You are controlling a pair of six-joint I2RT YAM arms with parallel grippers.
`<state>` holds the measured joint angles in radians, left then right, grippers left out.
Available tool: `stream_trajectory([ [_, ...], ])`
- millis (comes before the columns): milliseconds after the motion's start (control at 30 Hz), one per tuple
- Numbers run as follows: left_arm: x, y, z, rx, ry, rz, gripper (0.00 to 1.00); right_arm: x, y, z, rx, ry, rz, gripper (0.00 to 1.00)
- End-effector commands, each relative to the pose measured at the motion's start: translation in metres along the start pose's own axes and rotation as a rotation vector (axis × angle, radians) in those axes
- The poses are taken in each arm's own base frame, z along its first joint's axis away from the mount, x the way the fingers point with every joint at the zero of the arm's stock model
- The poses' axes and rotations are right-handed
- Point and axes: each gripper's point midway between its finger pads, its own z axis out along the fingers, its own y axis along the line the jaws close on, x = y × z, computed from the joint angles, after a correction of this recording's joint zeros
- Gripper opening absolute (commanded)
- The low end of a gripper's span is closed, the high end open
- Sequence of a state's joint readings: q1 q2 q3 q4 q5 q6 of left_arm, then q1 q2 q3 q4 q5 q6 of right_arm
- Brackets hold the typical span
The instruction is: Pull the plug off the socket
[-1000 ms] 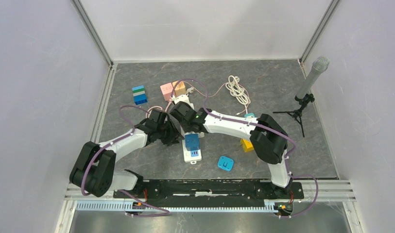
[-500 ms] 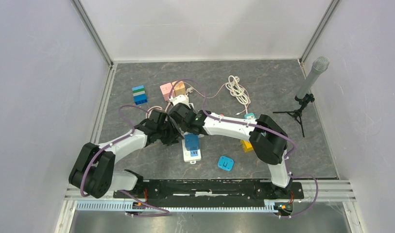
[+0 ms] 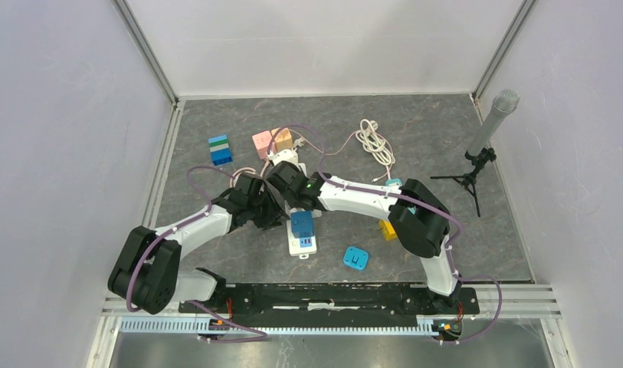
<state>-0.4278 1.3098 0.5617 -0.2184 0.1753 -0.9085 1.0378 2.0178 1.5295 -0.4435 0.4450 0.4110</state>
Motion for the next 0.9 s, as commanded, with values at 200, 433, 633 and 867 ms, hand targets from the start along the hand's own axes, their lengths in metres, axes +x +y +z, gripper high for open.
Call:
stream_trajectory([
  [200,0.006,0.033,0.006,-0.119,-0.008,0.014,0.39,-0.026,-0.002,-0.010,-0.006,-0.090,0.073,0.00],
  [433,0.010,0.045,0.010,-0.169,0.009,0.007,0.36,-0.073,0.009,-0.034,-0.052,-0.138,0.136,0.00],
  [633,0.013,0.052,0.011,-0.196,0.019,0.003,0.35,-0.080,0.013,-0.041,-0.084,-0.133,0.176,0.00],
  [867,0.013,0.050,0.012,-0.193,0.021,0.003,0.35,-0.076,0.007,-0.038,-0.070,-0.126,0.182,0.00],
])
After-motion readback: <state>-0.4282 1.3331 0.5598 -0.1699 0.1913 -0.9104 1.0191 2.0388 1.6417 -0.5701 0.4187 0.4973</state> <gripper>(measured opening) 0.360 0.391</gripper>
